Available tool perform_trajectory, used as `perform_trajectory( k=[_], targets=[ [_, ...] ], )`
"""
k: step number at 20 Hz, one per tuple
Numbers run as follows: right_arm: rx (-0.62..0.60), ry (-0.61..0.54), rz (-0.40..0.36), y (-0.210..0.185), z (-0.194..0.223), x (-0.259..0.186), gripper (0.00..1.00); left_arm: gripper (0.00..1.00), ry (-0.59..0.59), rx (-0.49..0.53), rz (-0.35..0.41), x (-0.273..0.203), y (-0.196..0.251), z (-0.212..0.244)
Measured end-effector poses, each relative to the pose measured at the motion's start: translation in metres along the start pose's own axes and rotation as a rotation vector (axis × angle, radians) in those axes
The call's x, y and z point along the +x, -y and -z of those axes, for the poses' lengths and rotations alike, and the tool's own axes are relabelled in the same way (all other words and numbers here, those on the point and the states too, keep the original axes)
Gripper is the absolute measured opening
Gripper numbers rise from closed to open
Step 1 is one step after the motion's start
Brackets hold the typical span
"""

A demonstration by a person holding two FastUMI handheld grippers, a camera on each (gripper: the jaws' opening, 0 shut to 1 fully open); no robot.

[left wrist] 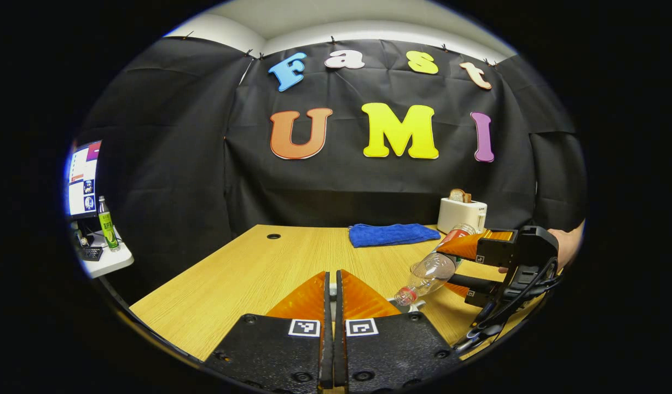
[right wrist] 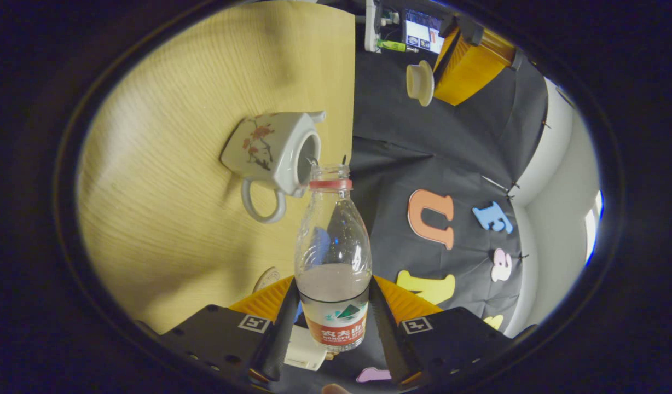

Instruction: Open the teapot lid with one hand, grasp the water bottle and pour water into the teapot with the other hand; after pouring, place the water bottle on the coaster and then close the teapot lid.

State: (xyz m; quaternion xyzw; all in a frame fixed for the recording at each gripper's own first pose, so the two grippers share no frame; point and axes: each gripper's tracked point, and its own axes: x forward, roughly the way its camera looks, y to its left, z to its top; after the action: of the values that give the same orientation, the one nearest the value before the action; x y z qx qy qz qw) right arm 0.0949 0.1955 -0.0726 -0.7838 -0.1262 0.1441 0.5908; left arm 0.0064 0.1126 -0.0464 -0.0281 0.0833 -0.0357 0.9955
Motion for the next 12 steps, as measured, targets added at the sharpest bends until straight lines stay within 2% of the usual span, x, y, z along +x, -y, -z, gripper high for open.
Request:
perform_trajectory(
  k=[12],
  targets=[
    [-0.096, 0.0, 0.015, 0.0101, 0.0014, -0.0014, 0.72, 0.03, 0.002, -0.004, 0.005, -0.0011, -0.0011, -0.0014]
  ],
)
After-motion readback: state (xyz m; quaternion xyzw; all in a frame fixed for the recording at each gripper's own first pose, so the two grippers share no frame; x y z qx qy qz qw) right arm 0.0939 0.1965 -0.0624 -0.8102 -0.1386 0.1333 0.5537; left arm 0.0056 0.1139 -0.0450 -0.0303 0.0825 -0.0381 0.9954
